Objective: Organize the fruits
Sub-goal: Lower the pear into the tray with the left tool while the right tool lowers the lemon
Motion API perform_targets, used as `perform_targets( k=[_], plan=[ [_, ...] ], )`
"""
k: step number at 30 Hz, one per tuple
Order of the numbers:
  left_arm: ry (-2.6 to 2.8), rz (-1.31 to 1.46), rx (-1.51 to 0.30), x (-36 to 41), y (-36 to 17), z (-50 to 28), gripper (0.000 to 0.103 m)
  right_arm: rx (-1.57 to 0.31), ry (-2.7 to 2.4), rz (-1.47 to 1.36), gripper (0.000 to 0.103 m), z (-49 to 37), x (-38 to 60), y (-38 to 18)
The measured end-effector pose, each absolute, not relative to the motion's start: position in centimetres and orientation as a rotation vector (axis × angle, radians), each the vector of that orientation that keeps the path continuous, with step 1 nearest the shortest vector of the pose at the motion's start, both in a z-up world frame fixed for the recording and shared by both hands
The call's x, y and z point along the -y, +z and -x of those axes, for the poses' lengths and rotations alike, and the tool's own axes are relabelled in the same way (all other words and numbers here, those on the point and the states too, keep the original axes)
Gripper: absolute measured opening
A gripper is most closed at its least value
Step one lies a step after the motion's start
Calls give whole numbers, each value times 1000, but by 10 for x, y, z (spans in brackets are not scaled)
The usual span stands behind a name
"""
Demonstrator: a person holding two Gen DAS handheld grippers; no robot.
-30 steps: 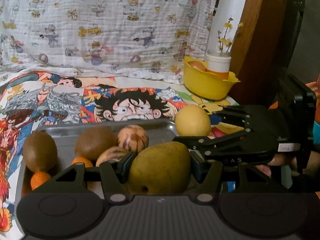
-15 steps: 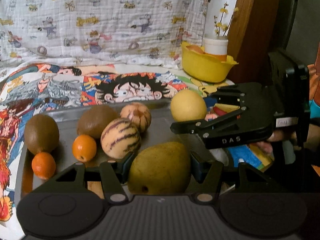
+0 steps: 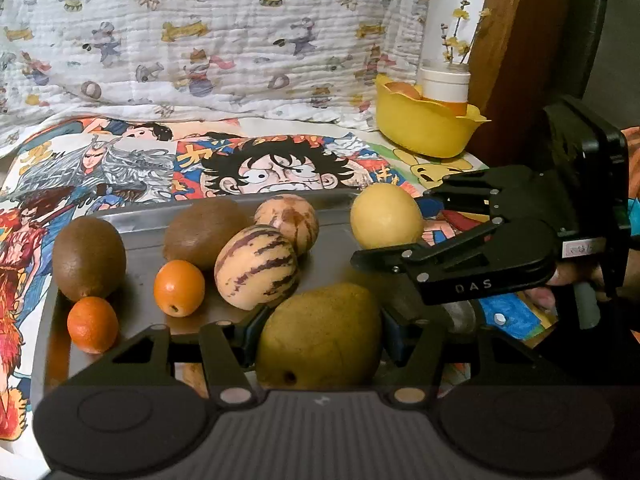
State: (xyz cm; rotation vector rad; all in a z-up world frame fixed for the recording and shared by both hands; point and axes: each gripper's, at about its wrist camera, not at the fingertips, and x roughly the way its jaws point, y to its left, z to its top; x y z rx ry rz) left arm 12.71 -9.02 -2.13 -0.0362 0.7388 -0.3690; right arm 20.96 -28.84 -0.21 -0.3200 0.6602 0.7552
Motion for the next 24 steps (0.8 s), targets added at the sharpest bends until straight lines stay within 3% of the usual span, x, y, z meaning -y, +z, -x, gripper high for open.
perform_targets(
  k=[24],
  plan=[
    [-343, 31, -752, 90, -27, -132, 62, -671, 757, 303, 62, -214, 289, -8]
  ],
)
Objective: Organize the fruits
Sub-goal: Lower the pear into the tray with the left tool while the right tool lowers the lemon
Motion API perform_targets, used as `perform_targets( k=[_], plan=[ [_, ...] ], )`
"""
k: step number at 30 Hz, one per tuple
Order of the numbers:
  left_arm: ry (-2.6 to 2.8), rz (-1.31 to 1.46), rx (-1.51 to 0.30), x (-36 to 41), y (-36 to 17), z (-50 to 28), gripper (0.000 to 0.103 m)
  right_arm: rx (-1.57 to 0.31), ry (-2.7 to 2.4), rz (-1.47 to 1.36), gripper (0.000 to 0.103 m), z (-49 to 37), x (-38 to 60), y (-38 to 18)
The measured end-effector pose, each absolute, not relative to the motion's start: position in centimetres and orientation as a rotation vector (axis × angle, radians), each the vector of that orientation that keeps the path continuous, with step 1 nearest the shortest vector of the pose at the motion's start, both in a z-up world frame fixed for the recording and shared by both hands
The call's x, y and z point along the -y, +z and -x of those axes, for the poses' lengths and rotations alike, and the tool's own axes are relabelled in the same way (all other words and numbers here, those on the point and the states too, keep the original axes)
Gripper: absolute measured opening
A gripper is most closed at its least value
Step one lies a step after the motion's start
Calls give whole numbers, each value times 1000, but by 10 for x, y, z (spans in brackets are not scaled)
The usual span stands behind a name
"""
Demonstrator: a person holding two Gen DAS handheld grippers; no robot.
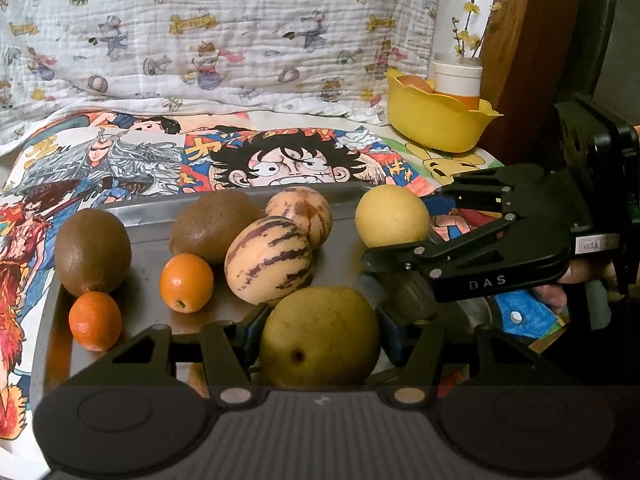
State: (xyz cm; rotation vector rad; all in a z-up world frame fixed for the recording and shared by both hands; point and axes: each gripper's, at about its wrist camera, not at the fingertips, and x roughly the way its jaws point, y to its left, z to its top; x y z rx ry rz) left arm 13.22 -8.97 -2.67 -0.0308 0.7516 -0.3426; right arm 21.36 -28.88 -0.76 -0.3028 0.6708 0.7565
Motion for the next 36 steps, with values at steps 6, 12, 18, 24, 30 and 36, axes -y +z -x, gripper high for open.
perform_targets(
  k=[6, 12, 18, 24, 30, 36],
  plan=[
    [-341, 16, -750, 89, -27, -130, 62, -668, 758, 302, 62, -212, 289, -6],
    [-342, 21, -751, 89, -26, -127, 69, -658, 757, 301, 63, -209, 289, -3],
    [-342, 44, -756, 85, -25, -121, 75, -649, 746, 280, 70, -204, 292, 1],
    [-341, 62, -748, 82, -21, -112, 81, -643, 727, 250, 76, -198, 296, 5],
    [-337, 74, -731, 79, -16, -102, 85, -631, 704, 214, 82, -191, 301, 11],
    [-323, 101, -702, 72, -8, -90, 90, -619, 676, 168, 87, -182, 306, 18]
  ],
)
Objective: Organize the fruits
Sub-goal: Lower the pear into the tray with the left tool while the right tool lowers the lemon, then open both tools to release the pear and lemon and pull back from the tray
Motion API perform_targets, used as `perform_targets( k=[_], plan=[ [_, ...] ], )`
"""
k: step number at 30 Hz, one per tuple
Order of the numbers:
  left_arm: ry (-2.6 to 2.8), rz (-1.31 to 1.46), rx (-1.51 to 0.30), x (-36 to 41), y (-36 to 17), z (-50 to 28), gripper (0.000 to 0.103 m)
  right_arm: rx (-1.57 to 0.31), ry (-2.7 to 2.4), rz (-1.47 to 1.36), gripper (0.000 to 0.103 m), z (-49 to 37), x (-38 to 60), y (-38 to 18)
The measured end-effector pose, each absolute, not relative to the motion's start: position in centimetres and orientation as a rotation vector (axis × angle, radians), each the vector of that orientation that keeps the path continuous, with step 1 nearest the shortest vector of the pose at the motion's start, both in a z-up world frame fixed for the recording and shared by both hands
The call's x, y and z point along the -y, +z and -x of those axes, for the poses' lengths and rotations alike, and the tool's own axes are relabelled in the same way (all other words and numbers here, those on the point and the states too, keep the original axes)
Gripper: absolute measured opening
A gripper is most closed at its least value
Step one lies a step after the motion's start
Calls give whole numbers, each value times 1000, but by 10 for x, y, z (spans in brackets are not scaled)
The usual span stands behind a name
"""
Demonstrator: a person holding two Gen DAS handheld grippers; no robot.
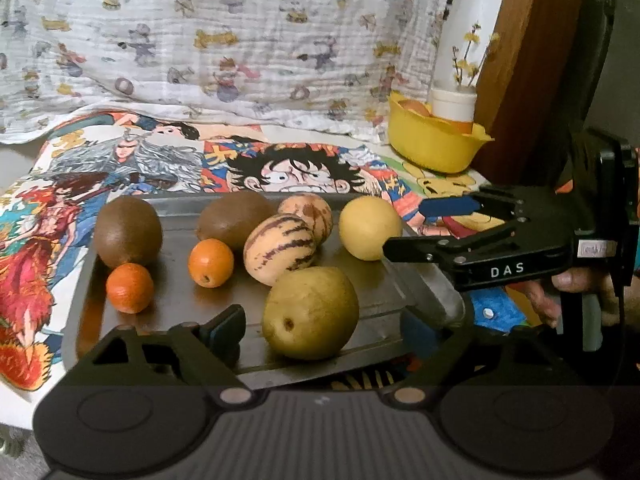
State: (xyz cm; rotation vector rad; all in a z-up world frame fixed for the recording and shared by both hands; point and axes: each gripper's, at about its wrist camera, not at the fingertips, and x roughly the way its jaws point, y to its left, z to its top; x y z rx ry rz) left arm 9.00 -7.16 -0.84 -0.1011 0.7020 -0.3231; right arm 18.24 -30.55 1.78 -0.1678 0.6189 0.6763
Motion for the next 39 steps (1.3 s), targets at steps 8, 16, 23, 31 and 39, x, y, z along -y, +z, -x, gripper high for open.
perform_targets(
  k=[8, 16, 23, 31, 39],
  plan=[
    [-273, 152, -642, 55, 2, -74, 99, -598, 634, 101, 95, -168, 309, 28],
    [-216, 200, -576, 36, 9, -61, 102, -561, 610, 51, 100, -149, 305, 37],
    [-178, 219, -515, 26, 14, -47, 102, -571, 552, -50, 102, -137, 307, 40],
    [-115, 234, -513, 17, 11, -36, 102, -563, 541, -78, 102, -115, 301, 47],
    [-65, 213, -523, 14, 8, -22, 102, -567, 529, -88, 102, -93, 293, 48]
  ],
)
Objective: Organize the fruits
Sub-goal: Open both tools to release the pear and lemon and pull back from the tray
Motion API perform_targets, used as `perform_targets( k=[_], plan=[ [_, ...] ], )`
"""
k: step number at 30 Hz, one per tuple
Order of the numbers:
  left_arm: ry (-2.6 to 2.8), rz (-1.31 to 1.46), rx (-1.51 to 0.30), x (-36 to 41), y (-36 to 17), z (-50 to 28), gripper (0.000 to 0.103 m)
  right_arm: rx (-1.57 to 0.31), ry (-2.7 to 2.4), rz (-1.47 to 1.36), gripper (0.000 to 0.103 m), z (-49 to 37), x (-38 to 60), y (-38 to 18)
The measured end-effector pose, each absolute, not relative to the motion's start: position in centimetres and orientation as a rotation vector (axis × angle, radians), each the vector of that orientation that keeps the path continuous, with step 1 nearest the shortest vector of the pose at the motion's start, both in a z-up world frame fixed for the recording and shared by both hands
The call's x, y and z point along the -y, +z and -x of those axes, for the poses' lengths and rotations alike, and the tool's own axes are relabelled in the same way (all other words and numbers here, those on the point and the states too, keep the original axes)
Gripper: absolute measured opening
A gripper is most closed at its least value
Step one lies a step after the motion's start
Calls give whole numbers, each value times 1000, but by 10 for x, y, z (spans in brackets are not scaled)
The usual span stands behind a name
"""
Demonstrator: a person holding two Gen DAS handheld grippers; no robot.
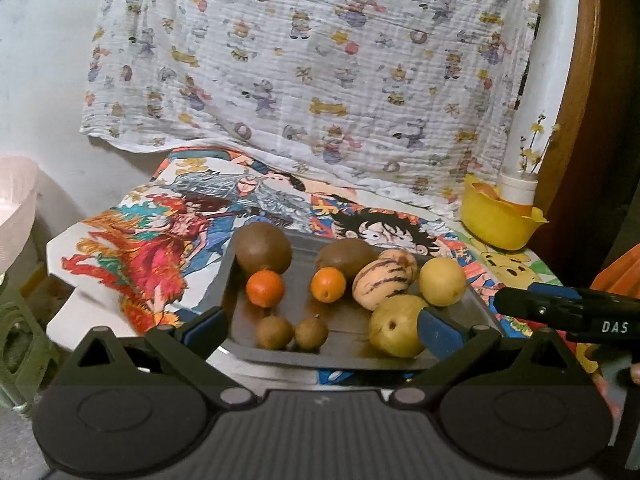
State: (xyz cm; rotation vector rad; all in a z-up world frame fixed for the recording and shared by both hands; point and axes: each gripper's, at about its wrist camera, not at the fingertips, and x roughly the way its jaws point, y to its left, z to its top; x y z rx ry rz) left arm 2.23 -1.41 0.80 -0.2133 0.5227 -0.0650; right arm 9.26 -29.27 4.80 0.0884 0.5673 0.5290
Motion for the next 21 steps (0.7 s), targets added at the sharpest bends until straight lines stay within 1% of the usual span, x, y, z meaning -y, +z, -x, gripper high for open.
perform_targets(
  k=[12, 21],
  plan=[
    [-5, 208, -539, 11, -2, -6, 102, -557, 488, -82, 102, -60, 284, 42],
    [-5, 175, -515, 16, -4, 3, 102, -508, 392, -105, 102, -38, 282, 33]
  ],
)
